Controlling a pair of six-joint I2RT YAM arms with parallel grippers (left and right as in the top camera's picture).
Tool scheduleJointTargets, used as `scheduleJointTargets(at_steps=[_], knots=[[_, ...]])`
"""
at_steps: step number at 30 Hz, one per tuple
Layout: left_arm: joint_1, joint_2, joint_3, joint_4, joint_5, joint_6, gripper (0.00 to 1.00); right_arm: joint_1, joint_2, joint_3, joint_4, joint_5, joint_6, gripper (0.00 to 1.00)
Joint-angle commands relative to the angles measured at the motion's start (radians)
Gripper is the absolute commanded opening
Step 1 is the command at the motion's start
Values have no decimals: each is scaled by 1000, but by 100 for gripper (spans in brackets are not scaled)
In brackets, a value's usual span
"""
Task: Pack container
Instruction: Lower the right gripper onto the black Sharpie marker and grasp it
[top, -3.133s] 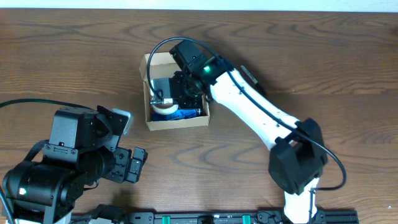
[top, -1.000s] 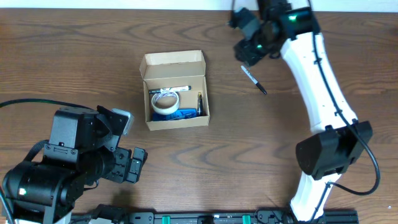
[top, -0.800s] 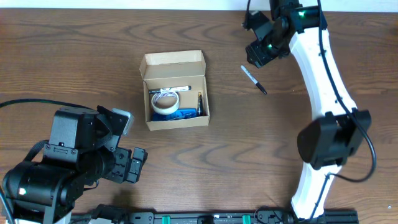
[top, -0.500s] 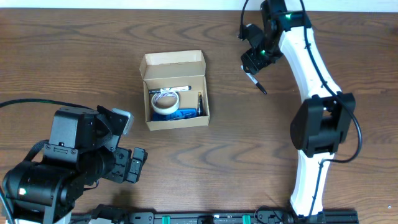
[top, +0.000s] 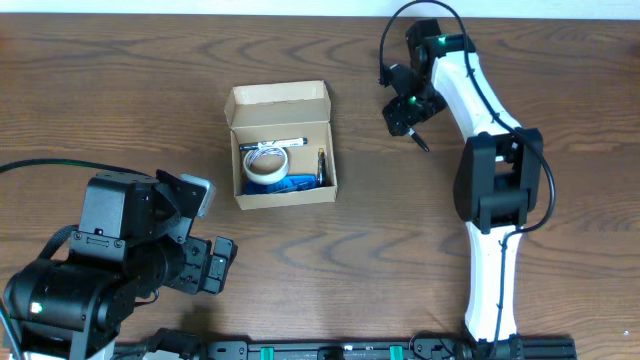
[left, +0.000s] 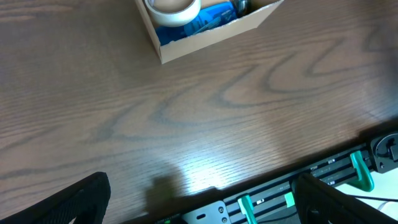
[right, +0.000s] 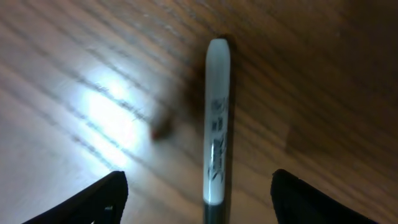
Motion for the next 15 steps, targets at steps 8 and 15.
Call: scheduleJointTargets(at_steps=[8, 15], knots=[[2, -1, 16, -4, 6, 18, 95, -19, 23, -4, 43, 17, -8, 79], [2, -1, 16, -4, 6, 18, 95, -19, 48, -5, 50, 17, -8, 72]])
